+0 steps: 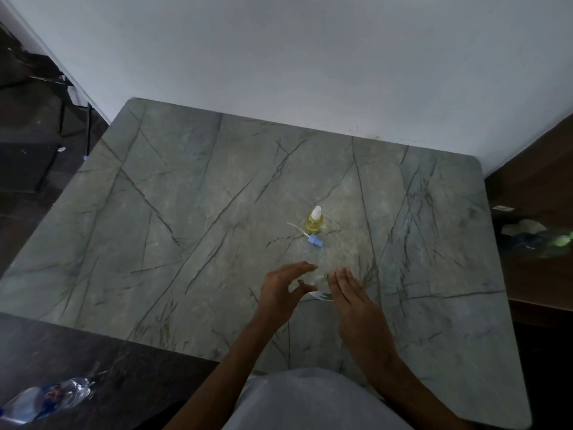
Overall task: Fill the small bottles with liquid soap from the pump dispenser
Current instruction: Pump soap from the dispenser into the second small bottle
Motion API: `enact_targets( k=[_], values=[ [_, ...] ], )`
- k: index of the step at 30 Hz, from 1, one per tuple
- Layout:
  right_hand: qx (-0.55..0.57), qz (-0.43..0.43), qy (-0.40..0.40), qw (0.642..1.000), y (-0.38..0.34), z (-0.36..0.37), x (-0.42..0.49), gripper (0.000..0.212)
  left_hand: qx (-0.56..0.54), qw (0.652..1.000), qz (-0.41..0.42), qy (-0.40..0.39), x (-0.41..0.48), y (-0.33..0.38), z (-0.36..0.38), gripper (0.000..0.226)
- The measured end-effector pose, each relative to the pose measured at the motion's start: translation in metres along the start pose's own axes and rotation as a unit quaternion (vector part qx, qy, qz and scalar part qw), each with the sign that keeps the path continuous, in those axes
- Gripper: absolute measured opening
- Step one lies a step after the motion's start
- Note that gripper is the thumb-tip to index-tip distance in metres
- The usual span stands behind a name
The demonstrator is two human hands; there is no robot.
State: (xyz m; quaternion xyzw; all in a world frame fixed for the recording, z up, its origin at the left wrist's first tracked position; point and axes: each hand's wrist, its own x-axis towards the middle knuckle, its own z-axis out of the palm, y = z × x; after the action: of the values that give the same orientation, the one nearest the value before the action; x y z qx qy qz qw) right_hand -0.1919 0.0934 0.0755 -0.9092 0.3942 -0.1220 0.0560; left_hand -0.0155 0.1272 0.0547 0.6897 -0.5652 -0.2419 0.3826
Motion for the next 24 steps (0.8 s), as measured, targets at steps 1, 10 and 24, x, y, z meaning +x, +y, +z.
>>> enact_targets(
  k=[1, 10, 24],
  values=[
    [0.004, 0.003, 0.002, 1.0, 0.0, 0.0, 0.0, 0.054, 0.002, 1.0, -0.001, -0.001, 0.0, 0.0, 0.0, 0.045],
    [-0.001, 0.021, 0.004, 1.0, -0.004, -0.007, 0.001, 0.052, 0.004, 1.0, 0.007, 0.011, 0.003, 0.006, -0.002, 0.043],
    [0.019, 0.011, 0.041, 0.999, -0.004, 0.007, -0.003, 0.051, 0.0, 1.0, 0.001, 0.01, 0.001, -0.003, 0.001, 0.043]
  ],
)
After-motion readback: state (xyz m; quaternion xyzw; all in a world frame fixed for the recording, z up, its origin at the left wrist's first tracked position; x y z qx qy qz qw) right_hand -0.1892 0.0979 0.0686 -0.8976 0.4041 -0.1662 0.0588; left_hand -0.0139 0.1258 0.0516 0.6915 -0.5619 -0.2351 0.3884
